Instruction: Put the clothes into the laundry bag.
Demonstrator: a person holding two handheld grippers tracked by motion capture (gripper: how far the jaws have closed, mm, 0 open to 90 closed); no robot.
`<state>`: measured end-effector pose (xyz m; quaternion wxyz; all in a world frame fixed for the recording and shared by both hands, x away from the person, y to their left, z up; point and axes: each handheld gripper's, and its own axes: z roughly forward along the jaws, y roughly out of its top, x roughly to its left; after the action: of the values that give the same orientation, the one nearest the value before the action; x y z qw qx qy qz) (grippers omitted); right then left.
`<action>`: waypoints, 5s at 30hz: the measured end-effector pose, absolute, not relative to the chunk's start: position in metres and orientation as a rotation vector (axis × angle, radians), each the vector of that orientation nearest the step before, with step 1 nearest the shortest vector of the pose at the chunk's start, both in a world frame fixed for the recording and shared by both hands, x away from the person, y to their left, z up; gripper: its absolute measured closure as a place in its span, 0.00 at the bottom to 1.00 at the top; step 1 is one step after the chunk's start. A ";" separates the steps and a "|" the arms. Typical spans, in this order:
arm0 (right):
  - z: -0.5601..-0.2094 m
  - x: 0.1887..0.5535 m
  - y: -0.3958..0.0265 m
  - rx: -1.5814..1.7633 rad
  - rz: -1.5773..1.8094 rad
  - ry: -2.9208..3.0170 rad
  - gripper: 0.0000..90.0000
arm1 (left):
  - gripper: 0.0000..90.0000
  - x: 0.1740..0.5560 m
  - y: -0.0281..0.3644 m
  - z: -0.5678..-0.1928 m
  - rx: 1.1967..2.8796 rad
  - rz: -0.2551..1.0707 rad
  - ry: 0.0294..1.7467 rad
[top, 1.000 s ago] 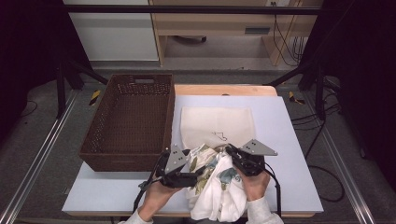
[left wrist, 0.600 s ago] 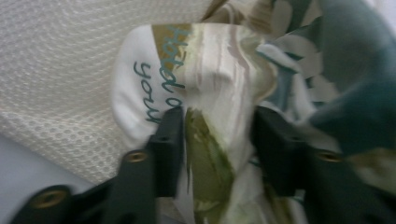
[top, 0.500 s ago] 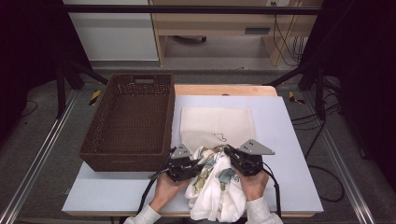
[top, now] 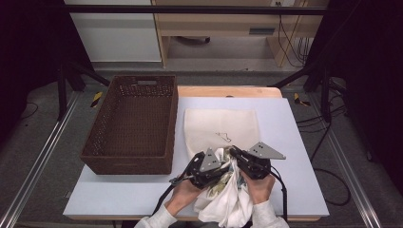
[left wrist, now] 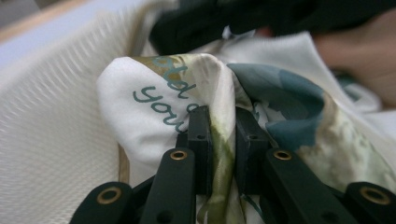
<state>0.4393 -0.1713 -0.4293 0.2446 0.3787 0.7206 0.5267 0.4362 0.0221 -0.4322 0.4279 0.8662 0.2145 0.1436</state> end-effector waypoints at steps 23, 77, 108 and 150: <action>-0.429 0.438 -0.167 1.000 1.418 2.007 0.96 | 0.74 0.450 0.030 -0.443 2.092 0.347 0.692; -0.416 0.433 -0.177 1.009 1.459 1.937 0.96 | 0.81 0.427 0.019 -0.430 2.140 0.513 0.641; -0.425 0.437 -0.172 1.006 1.419 1.978 0.96 | 0.86 0.414 0.038 -0.460 2.087 0.299 0.733; -0.420 0.437 -0.177 1.020 1.446 1.951 0.96 | 0.83 0.422 0.029 -0.455 2.126 0.441 0.757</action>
<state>0.4371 -0.1773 -0.4203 0.2511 0.3749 0.7170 0.5314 0.4216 0.0289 -0.4552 0.4088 0.8437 0.3005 0.1751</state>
